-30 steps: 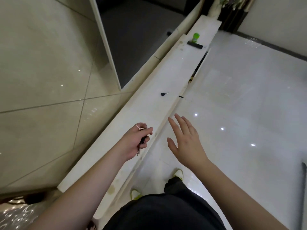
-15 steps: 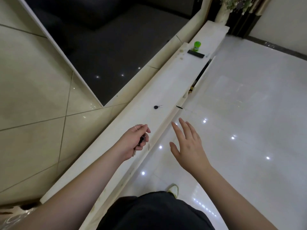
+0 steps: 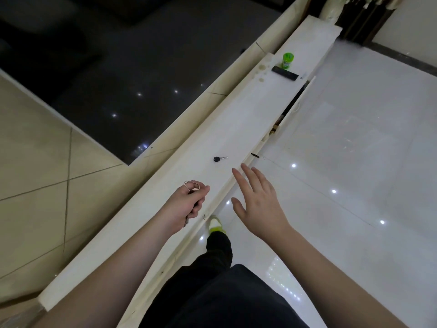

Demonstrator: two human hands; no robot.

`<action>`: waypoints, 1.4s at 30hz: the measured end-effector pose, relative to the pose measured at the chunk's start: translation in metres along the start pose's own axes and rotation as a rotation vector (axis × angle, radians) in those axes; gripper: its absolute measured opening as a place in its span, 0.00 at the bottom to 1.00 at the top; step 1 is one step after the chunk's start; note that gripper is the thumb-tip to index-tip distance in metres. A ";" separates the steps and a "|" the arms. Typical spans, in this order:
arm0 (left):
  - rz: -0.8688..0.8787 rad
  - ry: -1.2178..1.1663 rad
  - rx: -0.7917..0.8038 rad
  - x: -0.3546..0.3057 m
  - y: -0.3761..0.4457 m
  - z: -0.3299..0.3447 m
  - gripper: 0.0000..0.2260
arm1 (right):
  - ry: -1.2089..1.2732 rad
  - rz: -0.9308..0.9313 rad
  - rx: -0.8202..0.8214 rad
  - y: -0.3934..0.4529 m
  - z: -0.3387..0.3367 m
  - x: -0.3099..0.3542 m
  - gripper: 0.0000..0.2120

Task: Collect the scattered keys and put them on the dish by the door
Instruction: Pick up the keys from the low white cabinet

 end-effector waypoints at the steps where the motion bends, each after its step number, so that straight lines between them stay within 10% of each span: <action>1: 0.006 -0.003 -0.002 -0.003 0.012 -0.001 0.08 | -0.019 -0.007 0.017 0.012 0.003 -0.004 0.29; 19: 0.082 0.033 0.003 -0.086 0.194 0.011 0.10 | 0.004 -0.008 0.132 0.175 0.055 -0.088 0.26; 31: -0.040 -0.259 -0.152 0.001 0.274 0.041 0.08 | 0.038 -0.017 0.570 0.229 0.243 -0.181 0.24; 42: -0.045 -0.257 -0.198 0.055 0.321 0.017 0.09 | 0.010 0.060 0.444 0.300 0.363 -0.224 0.25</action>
Point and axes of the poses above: each hand's wrist, its own y-axis towards the middle knuckle, its own z-axis out of the palm, x = y × z, the point moved 4 cm from there along y, towards the middle knuckle, and after that the axes turned 2 degrees about -x, right-handed, at the moved point
